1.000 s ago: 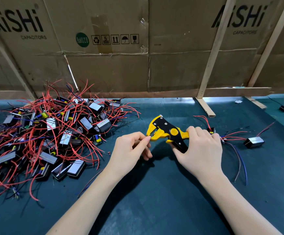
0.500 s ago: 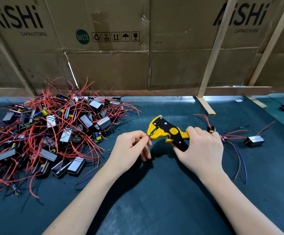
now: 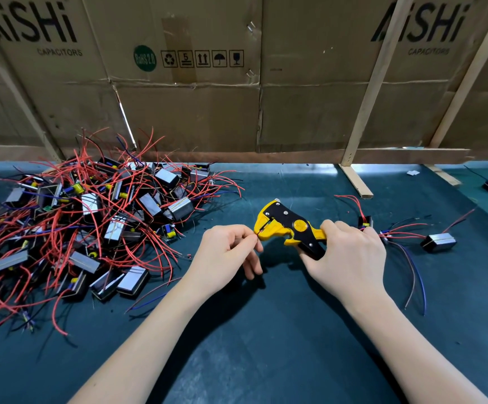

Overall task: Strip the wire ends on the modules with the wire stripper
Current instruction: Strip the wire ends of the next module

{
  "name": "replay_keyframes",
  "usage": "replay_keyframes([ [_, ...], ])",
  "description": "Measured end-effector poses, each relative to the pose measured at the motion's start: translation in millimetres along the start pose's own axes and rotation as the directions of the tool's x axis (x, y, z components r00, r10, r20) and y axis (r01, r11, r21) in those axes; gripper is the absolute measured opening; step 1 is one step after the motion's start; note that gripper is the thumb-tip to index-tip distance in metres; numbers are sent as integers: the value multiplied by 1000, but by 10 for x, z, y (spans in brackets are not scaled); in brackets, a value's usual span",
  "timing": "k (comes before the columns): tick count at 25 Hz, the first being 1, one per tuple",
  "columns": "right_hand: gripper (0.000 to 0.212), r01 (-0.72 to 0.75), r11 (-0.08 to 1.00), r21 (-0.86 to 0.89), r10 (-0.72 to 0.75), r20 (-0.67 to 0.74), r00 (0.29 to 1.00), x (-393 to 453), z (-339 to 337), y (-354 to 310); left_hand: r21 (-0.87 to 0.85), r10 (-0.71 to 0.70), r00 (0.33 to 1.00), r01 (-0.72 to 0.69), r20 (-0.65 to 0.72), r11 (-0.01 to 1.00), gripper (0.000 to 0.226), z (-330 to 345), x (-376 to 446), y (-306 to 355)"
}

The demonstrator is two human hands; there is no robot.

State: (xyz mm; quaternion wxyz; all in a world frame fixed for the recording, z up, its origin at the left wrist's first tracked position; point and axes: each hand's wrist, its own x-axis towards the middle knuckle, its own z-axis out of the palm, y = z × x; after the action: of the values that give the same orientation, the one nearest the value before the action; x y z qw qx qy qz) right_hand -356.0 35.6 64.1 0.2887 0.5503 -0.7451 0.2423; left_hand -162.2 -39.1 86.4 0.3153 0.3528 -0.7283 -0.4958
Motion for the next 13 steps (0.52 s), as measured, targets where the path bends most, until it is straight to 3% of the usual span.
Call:
replay_keyframes([
  [13,45,5,1000,-19,-4,12,1000,2,1,-11,-19,-28,1000,28,8,999,28,8,16,-7],
])
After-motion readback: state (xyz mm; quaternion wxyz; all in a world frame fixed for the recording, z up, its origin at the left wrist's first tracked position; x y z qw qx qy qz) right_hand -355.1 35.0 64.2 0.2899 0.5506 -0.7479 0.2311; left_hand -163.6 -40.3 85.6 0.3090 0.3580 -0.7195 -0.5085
